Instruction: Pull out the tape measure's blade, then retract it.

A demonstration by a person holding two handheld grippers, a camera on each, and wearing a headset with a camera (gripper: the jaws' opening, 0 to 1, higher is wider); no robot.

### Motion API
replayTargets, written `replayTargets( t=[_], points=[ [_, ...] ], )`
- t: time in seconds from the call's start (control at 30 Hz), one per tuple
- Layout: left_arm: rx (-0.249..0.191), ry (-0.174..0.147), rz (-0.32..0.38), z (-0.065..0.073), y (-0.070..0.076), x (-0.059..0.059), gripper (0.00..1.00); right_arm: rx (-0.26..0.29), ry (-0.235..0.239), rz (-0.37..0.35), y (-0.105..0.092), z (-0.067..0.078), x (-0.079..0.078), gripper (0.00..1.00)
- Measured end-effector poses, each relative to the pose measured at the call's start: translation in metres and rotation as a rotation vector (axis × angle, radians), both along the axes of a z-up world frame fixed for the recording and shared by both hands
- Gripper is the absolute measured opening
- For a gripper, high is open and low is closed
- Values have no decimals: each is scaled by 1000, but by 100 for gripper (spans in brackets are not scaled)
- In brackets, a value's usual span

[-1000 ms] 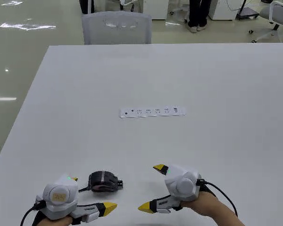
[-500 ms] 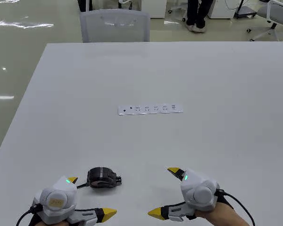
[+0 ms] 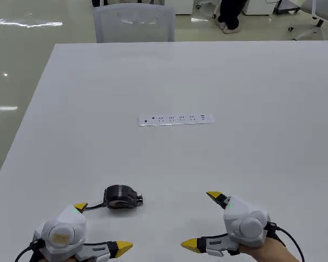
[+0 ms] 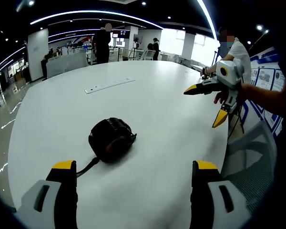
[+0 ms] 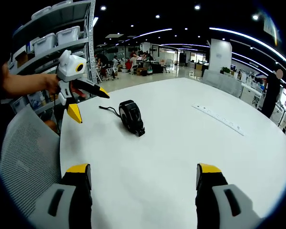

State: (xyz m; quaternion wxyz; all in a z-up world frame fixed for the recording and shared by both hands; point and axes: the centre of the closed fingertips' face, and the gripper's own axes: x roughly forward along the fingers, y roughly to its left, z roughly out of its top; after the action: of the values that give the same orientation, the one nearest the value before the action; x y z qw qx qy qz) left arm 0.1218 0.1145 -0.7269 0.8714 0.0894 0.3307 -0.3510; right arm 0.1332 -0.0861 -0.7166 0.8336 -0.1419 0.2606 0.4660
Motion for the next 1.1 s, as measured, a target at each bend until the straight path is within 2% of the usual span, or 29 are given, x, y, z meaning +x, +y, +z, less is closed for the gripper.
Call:
replayTargets(
  t=[0.37, 0.63, 1.1],
  points=[
    [9, -7, 24, 3, 16, -9, 99, 12, -1, -38, -18, 7, -7, 95],
    [10, -19, 25, 22, 9, -17, 99, 19, -4, -58, -29, 10, -7, 95],
    [12, -36, 33, 26, 14, -11, 99, 24, -12, -86, -41, 12, -4, 95]
  ],
)
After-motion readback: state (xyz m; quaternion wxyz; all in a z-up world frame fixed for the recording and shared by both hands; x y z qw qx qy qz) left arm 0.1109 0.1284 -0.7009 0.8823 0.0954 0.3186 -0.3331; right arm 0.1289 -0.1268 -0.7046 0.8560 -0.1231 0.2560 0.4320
